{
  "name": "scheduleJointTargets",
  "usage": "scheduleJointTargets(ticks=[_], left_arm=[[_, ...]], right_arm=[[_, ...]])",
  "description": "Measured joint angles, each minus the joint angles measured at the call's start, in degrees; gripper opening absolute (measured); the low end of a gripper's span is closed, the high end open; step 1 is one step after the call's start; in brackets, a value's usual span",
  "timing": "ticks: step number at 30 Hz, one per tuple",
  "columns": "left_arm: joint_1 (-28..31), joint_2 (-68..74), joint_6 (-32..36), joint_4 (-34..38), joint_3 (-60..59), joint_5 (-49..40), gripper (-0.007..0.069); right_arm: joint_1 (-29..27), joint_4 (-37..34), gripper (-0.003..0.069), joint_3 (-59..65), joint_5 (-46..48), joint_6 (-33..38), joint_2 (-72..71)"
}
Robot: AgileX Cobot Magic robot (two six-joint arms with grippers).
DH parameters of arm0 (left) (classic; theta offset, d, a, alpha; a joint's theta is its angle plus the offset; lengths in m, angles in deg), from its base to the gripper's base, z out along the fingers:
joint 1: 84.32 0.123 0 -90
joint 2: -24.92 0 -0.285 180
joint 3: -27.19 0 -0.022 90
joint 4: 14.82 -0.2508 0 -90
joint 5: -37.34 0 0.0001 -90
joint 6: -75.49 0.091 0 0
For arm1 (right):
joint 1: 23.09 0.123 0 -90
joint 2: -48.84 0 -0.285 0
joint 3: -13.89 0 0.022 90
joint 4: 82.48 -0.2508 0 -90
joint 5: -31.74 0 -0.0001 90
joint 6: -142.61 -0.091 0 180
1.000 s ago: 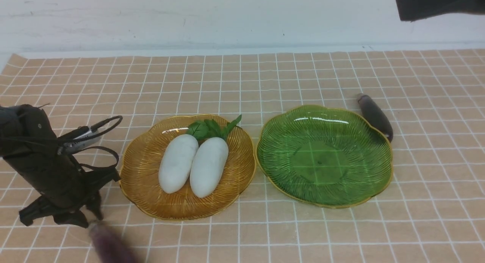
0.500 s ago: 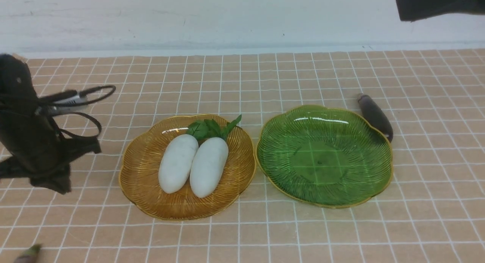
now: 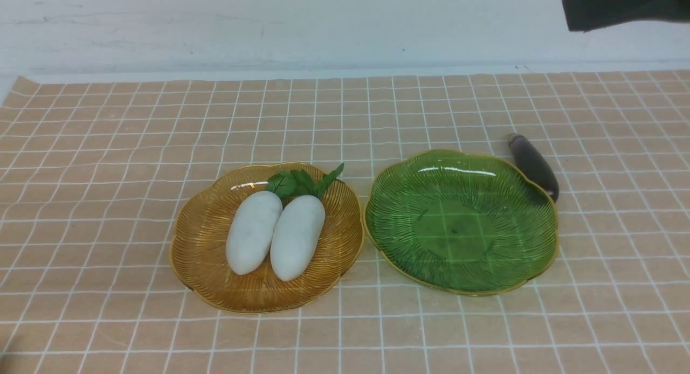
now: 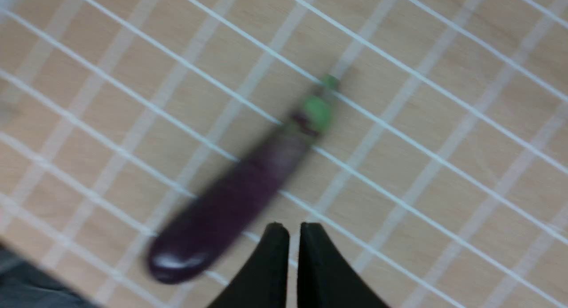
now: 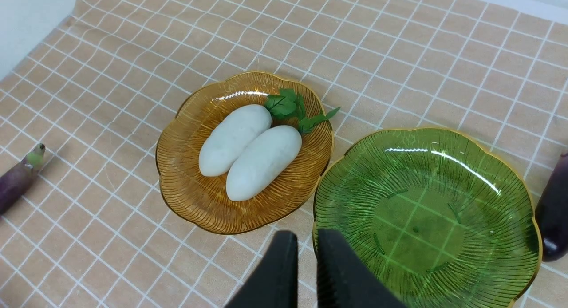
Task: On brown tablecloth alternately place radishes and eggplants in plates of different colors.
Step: 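Place the eggplant on the green plate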
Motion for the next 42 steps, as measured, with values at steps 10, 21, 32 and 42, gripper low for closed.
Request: scheduleJointTargets(ticks=[10,21,32,42], left_arm=[[7.87,11.79,26.91,19.82,-0.22,0.04,0.0041],[7.91,20.56,28.51,13.47,-0.22,4.45,0.0589],[5.01,32.05,31.65,12.59,-0.22,5.99,0.0574],[-3.39,32.06,30.31,8.73,-0.16,5.65,0.0542]], right_arm=[[0.00,-0.07,0.0056,0.15,0.00,1.39,0.00],[0.00,-0.21,0.0056,0.15,0.00,2.29,0.00],[0.00,-0.21,0.0056,0.15,0.00,4.43,0.00],[0.00,-0.25,0.0056,0.15,0.00,4.39,0.00]])
